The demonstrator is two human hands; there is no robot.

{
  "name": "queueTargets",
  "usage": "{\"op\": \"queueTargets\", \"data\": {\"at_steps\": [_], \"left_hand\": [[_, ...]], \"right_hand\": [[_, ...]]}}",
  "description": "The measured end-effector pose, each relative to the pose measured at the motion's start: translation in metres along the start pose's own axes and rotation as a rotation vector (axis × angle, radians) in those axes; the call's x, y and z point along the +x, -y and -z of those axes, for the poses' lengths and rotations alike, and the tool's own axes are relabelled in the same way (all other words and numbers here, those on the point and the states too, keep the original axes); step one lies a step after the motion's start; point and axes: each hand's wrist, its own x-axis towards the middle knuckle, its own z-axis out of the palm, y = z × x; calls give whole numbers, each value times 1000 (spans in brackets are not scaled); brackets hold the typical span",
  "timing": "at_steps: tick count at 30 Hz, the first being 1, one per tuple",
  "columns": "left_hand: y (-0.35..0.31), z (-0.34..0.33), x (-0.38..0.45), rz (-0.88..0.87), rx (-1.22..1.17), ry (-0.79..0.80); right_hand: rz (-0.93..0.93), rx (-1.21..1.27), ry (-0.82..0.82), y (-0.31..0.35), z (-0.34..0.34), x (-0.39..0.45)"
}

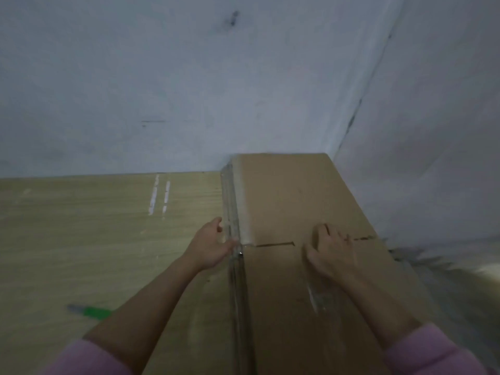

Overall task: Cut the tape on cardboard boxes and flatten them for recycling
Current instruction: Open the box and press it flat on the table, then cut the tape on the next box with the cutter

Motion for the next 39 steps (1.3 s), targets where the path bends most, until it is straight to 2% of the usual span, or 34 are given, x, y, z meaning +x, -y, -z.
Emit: {"op": "queueTargets", "data": {"at_steps": [3,6,13,21,25,31,39], "left_hand": [[27,43,-5,-114,112,8],[65,101,-15,-199,246,-60],[187,244,-64,-188,418,-148],[342,385,-155,2,463,-253],[418,439,-206,145,465,-298],[532,510,-262,341,467,-312],[663,605,-280,338,477,-274]], "right_hand": [[112,25,-60,56,7,-3],[206,67,-109,126,12,-10],[470,115,-214,315,19,-43],[693,292,-193,524,-16,-100],[883,419,-193,624,-44,-134],[1061,485,-124,774,-87,-176],[1023,494,-57,942,-160,-217]]}}
